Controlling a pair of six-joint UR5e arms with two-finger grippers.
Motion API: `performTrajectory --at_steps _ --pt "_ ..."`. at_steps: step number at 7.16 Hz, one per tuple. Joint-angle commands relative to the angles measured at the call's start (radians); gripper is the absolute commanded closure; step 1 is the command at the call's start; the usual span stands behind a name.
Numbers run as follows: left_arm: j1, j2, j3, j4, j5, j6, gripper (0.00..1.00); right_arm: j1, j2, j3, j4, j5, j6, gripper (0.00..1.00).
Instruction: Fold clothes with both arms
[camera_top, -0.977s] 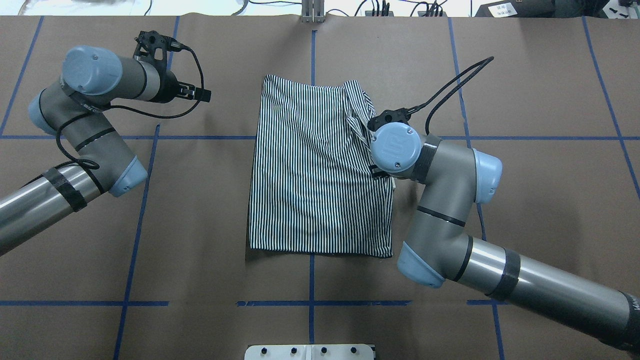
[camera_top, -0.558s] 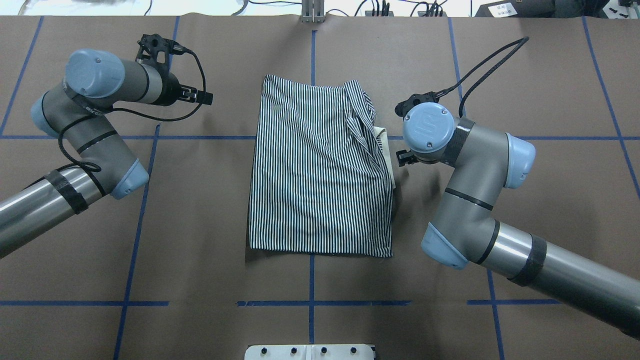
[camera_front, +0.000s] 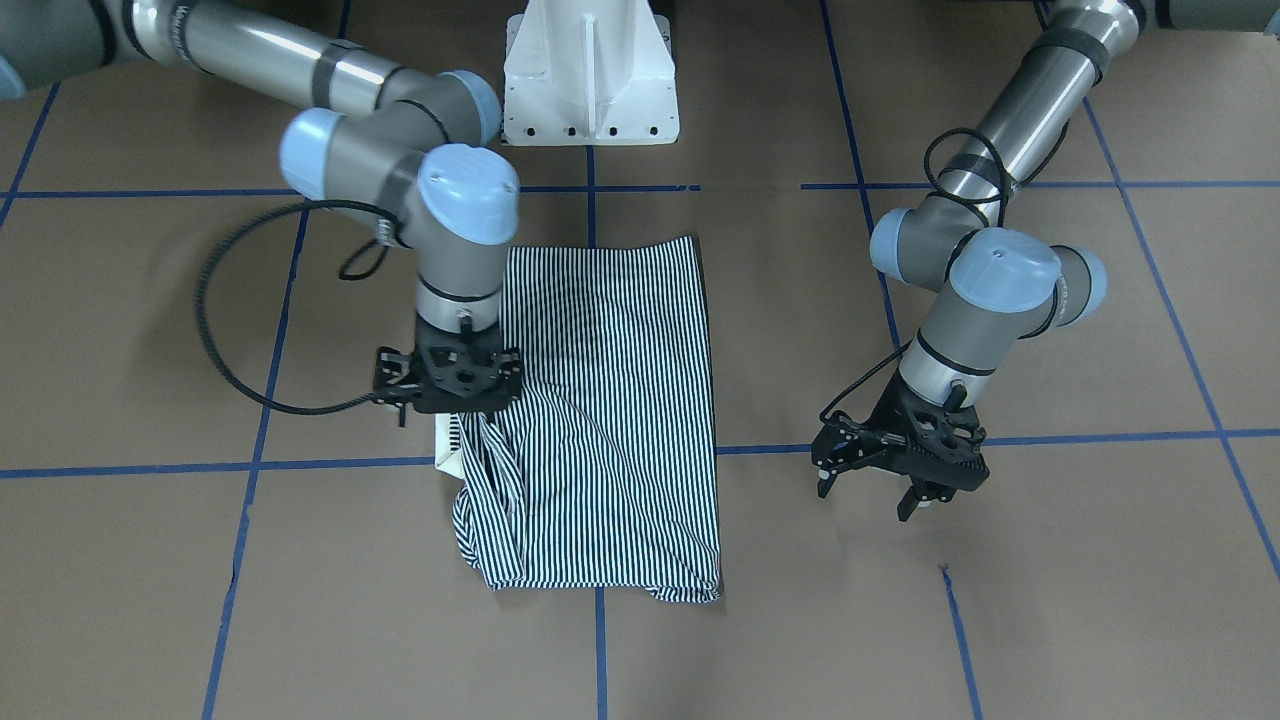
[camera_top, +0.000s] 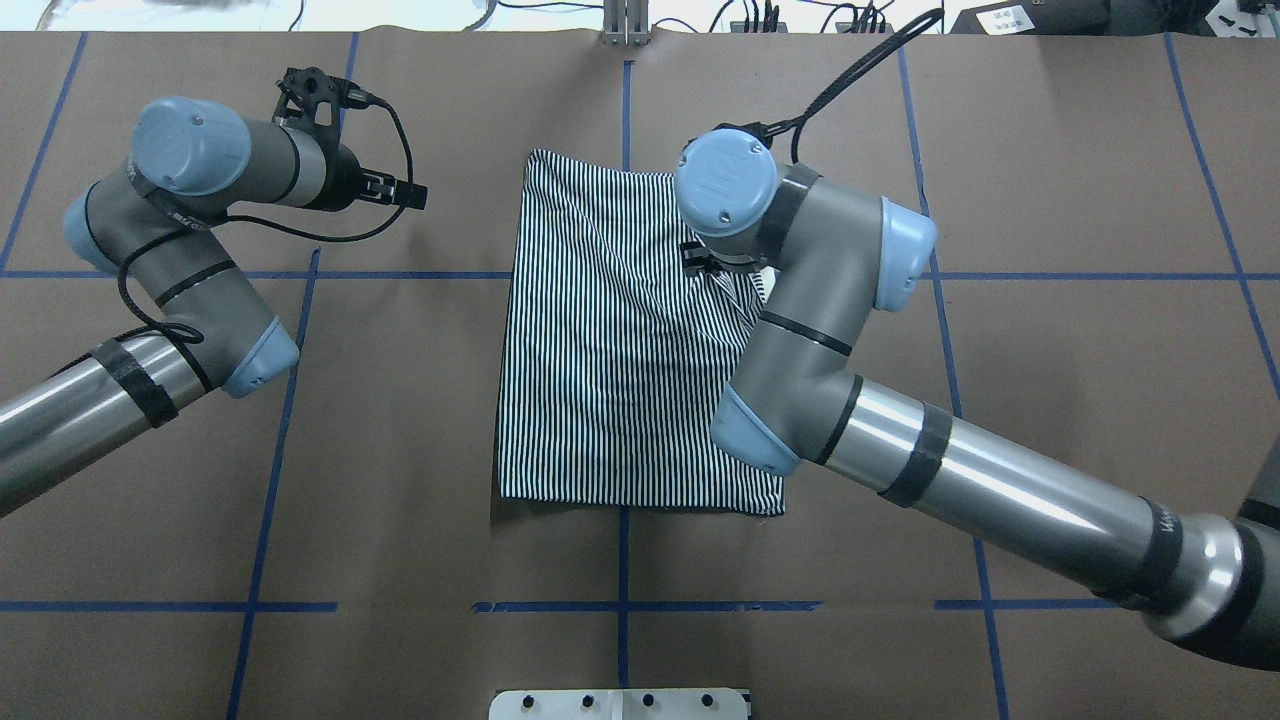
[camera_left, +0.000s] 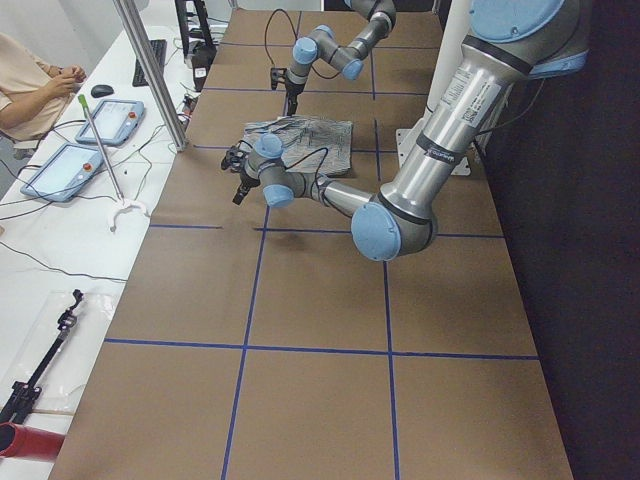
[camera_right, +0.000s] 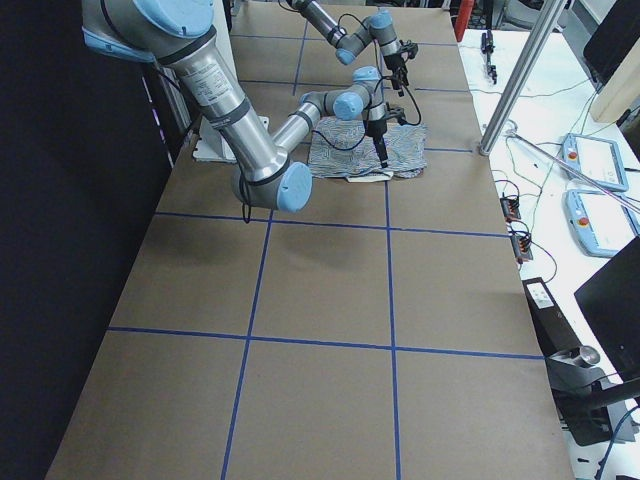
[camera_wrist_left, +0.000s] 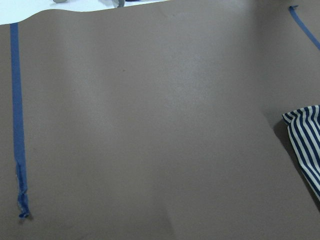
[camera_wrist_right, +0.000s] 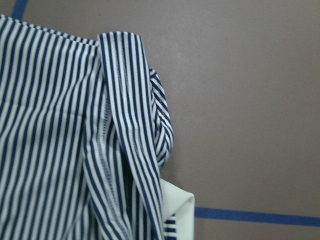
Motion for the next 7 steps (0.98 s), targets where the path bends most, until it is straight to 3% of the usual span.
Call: performTrajectory --at_steps 1,7 --pt "0.000 0.000 0.000 -0.001 0.000 0.001 0.00 -0.004 0.067 -0.085 0.000 -0.001 0.018 0.00" --pt "0.000 0.000 0.000 -0.007 0.000 0.001 0.00 -0.033 0.078 -0.172 0.000 -0.015 0.012 0.00"
